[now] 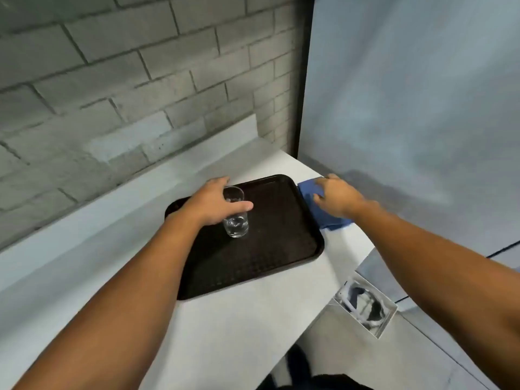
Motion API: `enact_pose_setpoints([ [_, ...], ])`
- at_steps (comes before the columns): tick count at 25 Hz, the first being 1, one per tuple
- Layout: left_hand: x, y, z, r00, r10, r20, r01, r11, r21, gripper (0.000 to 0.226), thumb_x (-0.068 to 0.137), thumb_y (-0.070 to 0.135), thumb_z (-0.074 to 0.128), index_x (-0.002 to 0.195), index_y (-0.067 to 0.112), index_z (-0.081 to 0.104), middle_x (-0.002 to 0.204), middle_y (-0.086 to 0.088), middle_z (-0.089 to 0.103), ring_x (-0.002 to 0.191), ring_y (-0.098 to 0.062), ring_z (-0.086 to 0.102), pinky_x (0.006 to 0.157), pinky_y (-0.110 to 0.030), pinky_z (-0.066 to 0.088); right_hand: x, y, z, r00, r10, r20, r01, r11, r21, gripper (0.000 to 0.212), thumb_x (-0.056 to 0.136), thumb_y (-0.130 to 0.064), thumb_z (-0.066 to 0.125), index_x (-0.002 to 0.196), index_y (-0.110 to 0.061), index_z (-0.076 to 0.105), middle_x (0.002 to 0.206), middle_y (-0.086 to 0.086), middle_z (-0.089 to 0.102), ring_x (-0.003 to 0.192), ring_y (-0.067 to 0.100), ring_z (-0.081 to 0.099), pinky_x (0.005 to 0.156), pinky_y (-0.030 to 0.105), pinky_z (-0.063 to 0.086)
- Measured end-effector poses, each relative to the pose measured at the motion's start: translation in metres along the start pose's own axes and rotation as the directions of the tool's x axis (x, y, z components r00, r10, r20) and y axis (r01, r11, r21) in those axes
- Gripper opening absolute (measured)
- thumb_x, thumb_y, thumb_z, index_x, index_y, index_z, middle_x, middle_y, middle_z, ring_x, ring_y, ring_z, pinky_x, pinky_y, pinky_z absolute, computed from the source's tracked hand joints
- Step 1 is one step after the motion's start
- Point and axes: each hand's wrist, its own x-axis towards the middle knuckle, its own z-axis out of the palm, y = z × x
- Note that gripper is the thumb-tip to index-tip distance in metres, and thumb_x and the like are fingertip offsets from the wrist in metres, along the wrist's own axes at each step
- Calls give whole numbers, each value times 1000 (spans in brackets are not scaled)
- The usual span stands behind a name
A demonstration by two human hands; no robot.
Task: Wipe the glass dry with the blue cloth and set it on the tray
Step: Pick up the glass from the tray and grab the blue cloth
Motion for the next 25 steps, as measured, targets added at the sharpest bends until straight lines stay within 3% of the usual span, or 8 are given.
enact_pose_setpoints([
  [4,5,0,20,998,-56,-16,56,998,3,124,84,51,98,181,17,28,182,-16,40,163,-34,47,133,-45,37,4,18,23,993,28,114,-23,999,-43,37,106,-32,59,130,-5,64,139,26,60,126,45,62,104,46,51],
  [9,10,0,29,990,-129,-61,130,991,15,118,85,36,100,180,28,30,172,-17,48,157,-38,53,130,-52,44,15,21,37,994,72,84,-64,994,-93,50,105,-47,61,134,-6,63,146,21,54,132,41,54,109,50,51],
  [14,11,-4,31,991,-109,-81,112,993,32,110,85,35,100,177,28,39,162,-19,57,146,-38,63,126,-51,50,27,19,43,989,146,38,-144,988,-54,37,105,-19,63,137,-1,62,145,22,52,130,43,56,100,49,55],
  [17,12,-7,30,990,-97,-102,95,995,-19,115,83,34,101,177,24,36,159,-18,61,140,-34,67,122,-46,53,33,22,47,986,169,-9,-169,984,51,23,103,-12,63,122,1,65,133,22,61,116,45,63,81,45,58],
  [20,11,-7,25,988,-99,-115,80,984,-162,127,81,38,102,180,27,24,158,-14,62,140,-30,68,122,-48,54,34,26,43,975,215,-50,-197,949,247,25,108,-17,55,112,3,70,115,28,73,103,45,69,78,39,47],
  [23,13,-6,13,984,-90,-152,46,961,-274,134,78,44,103,180,28,19,142,-2,64,125,-21,72,118,-45,56,29,19,30,950,299,-87,-216,833,509,23,107,-20,58,112,-3,73,108,22,77,97,40,70,80,37,49],
  [25,14,-2,5,980,-93,-179,31,946,-321,135,77,47,103,180,25,19,133,6,64,117,-15,73,106,-33,56,25,11,21,938,331,-105,-192,747,637,18,107,-23,60,110,-11,73,107,15,79,93,33,70,76,36,50],
])
